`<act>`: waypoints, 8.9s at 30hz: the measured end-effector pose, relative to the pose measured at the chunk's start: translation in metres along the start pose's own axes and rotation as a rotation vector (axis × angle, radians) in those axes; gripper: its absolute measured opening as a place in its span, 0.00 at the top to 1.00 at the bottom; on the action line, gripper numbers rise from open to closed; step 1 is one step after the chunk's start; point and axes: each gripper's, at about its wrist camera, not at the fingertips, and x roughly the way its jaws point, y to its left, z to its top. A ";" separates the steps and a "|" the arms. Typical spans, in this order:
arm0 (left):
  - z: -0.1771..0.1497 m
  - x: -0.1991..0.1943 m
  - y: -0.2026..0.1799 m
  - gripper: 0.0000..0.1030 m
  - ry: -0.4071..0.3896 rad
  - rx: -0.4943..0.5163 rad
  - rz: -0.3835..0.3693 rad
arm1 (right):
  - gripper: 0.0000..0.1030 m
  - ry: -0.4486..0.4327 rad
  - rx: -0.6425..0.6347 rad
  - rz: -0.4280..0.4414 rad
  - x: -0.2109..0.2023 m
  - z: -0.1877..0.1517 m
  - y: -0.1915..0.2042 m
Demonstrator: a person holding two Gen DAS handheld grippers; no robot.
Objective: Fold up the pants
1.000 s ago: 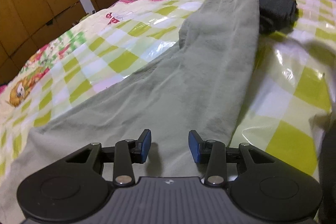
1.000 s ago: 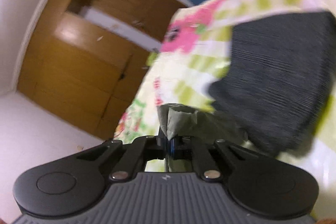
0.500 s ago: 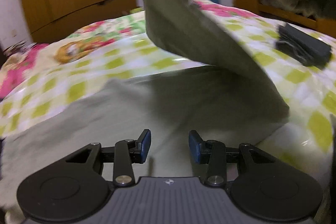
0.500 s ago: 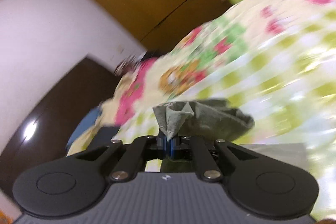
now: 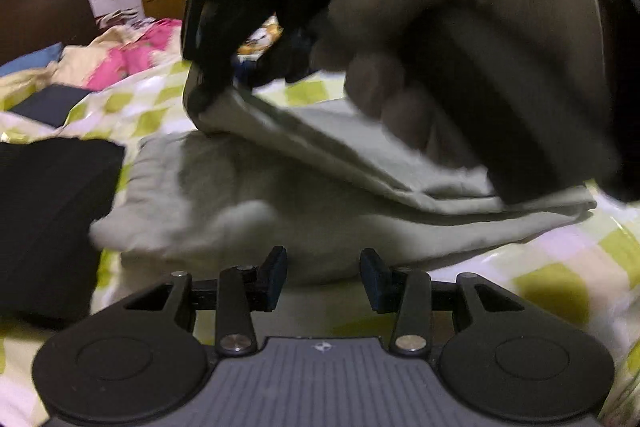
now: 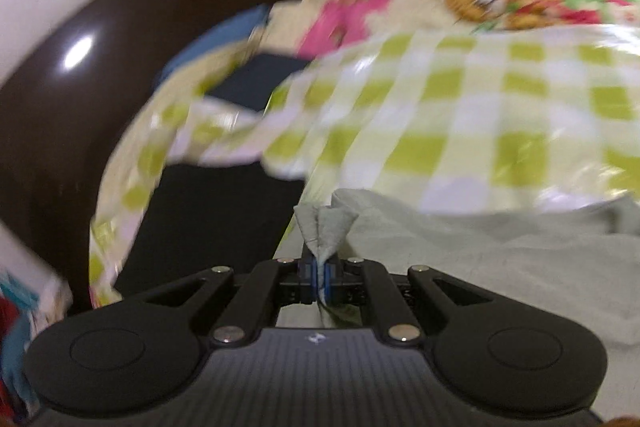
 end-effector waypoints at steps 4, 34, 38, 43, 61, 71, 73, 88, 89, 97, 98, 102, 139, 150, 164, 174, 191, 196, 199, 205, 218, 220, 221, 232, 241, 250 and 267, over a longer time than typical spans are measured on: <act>-0.011 -0.004 0.014 0.47 0.005 -0.032 0.007 | 0.95 0.047 -0.151 -0.052 0.025 -0.017 0.028; -0.008 -0.038 0.001 0.47 -0.013 0.006 0.065 | 0.58 0.020 -0.232 0.103 -0.023 -0.037 0.051; 0.014 -0.040 -0.003 0.46 -0.064 0.032 0.062 | 0.58 -0.030 -0.136 -0.023 -0.057 -0.041 0.004; 0.046 -0.011 -0.005 0.42 -0.106 0.072 0.052 | 0.58 -0.063 -0.019 -0.222 -0.082 -0.030 -0.075; 0.045 0.077 -0.011 0.40 0.048 0.106 0.065 | 0.98 0.118 -0.025 -0.179 -0.013 0.035 -0.162; 0.042 0.075 -0.014 0.38 0.064 0.128 0.085 | 0.88 0.031 -0.012 -0.128 -0.049 0.035 -0.160; 0.042 0.075 -0.015 0.38 0.063 0.136 0.094 | 0.84 0.077 -0.048 -0.114 -0.048 0.025 -0.155; 0.039 0.073 -0.017 0.32 0.060 0.153 0.119 | 0.76 0.376 -0.282 -0.229 -0.056 0.023 -0.141; 0.039 0.073 -0.018 0.32 0.060 0.156 0.119 | 0.65 0.370 -0.284 -0.213 -0.052 0.024 -0.139; 0.040 0.075 -0.015 0.23 0.061 0.175 0.132 | 0.99 0.366 -0.379 -0.396 -0.018 0.019 -0.142; 0.040 0.075 -0.014 0.20 0.061 0.170 0.138 | 0.99 0.343 -0.351 -0.427 -0.018 0.023 -0.149; 0.040 0.068 -0.009 0.20 0.054 0.135 0.148 | 0.90 0.192 -0.210 -0.385 -0.056 0.027 -0.154; 0.033 0.051 0.002 0.20 0.103 0.217 0.218 | 0.64 0.022 0.162 -0.244 -0.140 -0.079 -0.164; 0.041 0.049 -0.013 0.20 0.093 0.216 0.191 | 0.61 -0.001 0.408 -0.059 -0.138 -0.109 -0.195; 0.043 0.059 -0.020 0.20 0.107 0.198 0.161 | 0.55 0.038 0.495 0.111 -0.102 -0.106 -0.193; 0.051 0.066 -0.061 0.20 0.118 0.261 0.072 | 0.94 -0.071 0.555 0.064 -0.149 -0.114 -0.214; 0.113 0.137 -0.167 0.20 -0.061 0.397 0.230 | 0.94 -0.203 0.650 -0.017 -0.246 -0.147 -0.250; 0.099 0.140 -0.178 0.21 -0.028 0.454 0.278 | 0.94 -0.207 0.646 -0.004 -0.248 -0.143 -0.249; 0.088 0.113 -0.174 0.21 -0.084 0.450 0.304 | 0.94 -0.209 0.642 -0.008 -0.246 -0.141 -0.247; 0.054 0.103 -0.178 0.20 -0.054 0.514 0.261 | 0.94 -0.204 0.619 -0.042 -0.245 -0.125 -0.232; 0.036 0.044 -0.109 0.19 -0.009 0.241 0.117 | 0.93 -0.098 0.156 -0.113 -0.159 -0.026 -0.096; 0.030 0.036 -0.098 0.19 -0.006 0.207 0.106 | 0.93 -0.041 0.093 -0.103 -0.121 -0.027 -0.075; 0.028 0.034 -0.091 0.19 -0.001 0.184 0.099 | 0.93 -0.014 0.060 -0.105 -0.103 -0.028 -0.066; 0.016 0.022 -0.050 0.19 -0.003 0.033 0.030 | 0.93 0.184 -0.008 -0.134 0.007 -0.051 -0.024; 0.013 0.008 -0.033 0.19 -0.044 -0.035 0.013 | 0.76 0.189 0.051 -0.110 0.009 -0.032 -0.008; -0.002 -0.020 -0.011 0.19 -0.029 -0.100 0.080 | 0.65 0.132 0.162 0.098 -0.020 -0.042 -0.014; 0.038 -0.027 0.002 0.11 -0.109 0.060 0.273 | 0.58 0.124 0.010 -0.096 -0.030 -0.051 -0.053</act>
